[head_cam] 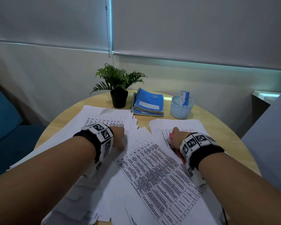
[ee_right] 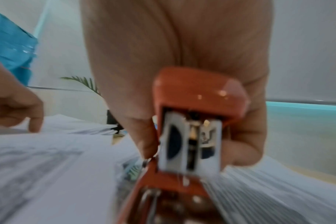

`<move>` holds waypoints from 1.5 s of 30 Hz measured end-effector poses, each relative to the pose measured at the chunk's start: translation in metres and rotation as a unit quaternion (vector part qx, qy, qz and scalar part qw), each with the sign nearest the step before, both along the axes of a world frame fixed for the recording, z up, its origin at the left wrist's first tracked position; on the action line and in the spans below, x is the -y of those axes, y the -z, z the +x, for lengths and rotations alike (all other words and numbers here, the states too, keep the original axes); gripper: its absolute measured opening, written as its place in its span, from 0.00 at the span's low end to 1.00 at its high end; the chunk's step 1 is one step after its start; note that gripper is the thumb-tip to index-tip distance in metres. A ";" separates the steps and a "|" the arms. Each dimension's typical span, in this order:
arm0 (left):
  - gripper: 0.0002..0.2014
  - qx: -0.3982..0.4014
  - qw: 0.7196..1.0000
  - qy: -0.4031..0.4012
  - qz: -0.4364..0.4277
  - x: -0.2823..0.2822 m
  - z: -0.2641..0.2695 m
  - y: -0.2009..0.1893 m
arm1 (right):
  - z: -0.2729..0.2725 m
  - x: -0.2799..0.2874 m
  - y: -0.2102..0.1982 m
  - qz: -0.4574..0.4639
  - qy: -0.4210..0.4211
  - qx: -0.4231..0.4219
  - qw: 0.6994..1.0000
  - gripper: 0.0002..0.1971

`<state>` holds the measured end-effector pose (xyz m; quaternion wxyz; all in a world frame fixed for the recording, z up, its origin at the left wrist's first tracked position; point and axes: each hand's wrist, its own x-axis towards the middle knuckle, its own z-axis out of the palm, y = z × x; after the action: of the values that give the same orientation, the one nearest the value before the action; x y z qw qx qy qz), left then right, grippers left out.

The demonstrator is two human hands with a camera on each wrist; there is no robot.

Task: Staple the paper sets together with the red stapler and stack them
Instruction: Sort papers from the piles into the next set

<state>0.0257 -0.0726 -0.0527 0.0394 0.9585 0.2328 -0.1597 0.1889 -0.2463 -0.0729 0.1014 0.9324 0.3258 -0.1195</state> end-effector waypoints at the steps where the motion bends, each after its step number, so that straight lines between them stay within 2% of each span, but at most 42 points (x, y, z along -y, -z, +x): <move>1: 0.24 -0.013 1.000 -0.007 -0.010 0.001 0.001 -0.001 | 0.006 0.001 0.003 0.014 0.030 -0.011 0.999 0.26; 3: 0.23 -0.031 0.999 -0.016 -0.017 0.004 0.002 -0.004 | 0.006 0.006 -0.005 0.048 0.074 0.005 0.996 0.30; 5: 0.24 -0.024 0.999 -0.020 -0.014 0.006 0.003 -0.006 | 0.000 0.005 -0.016 0.126 0.078 0.039 0.988 0.30; 7: 0.25 -0.002 0.999 -0.026 -0.026 0.008 0.003 -0.007 | -0.012 -0.001 -0.026 0.229 0.052 0.012 0.972 0.20; 9: 0.25 0.021 0.997 -0.041 -0.060 0.007 0.001 -0.008 | -0.025 -0.010 -0.030 0.300 0.040 -0.090 0.949 0.09; 12: 0.27 0.049 0.992 -0.060 -0.099 0.007 -0.005 -0.007 | -0.040 -0.026 -0.023 0.304 0.037 -0.197 0.931 0.06; 15: 0.19 0.046 0.996 -0.026 -0.067 0.010 -0.014 -0.009 | -0.050 -0.035 -0.016 0.279 0.058 -0.234 0.930 0.08; 17: 0.18 0.075 0.995 -0.015 -0.071 0.012 -0.017 -0.012 | -0.056 -0.037 -0.016 0.280 0.085 -0.253 0.922 0.08; 19: 0.19 0.113 0.990 -0.013 -0.079 0.013 -0.021 -0.016 | -0.061 -0.037 -0.020 0.305 0.111 -0.274 0.905 0.07; 22: 0.18 0.159 0.983 -0.004 -0.096 0.014 -0.026 -0.020 | -0.067 -0.041 -0.023 0.351 0.135 -0.311 0.873 0.11; 26: 0.13 0.210 0.966 -0.004 -0.153 0.016 -0.032 -0.022 | -0.072 -0.047 -0.023 0.401 0.174 -0.303 0.847 0.11; 30: 0.16 0.219 0.960 -0.005 -0.175 0.018 -0.033 -0.022 | -0.078 -0.050 -0.025 0.437 0.189 -0.295 0.828 0.10; 34: 0.16 0.233 0.952 -0.027 -0.195 0.016 -0.030 -0.021 | -0.081 -0.050 -0.025 0.461 0.139 -0.267 0.835 0.09; 38: 0.10 0.272 0.941 -0.052 -0.193 0.013 -0.018 -0.018 | -0.081 -0.049 -0.021 0.508 0.103 -0.247 0.819 0.05; 45: 0.18 0.318 0.930 -0.074 -0.169 0.006 -0.003 -0.010 | -0.083 -0.041 -0.022 0.518 0.057 -0.223 0.824 0.08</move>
<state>0.0226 -0.0784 -0.0430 0.2839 0.9186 0.2476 0.1198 0.1062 -0.2049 -0.0505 -0.4787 0.8127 0.2995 -0.1440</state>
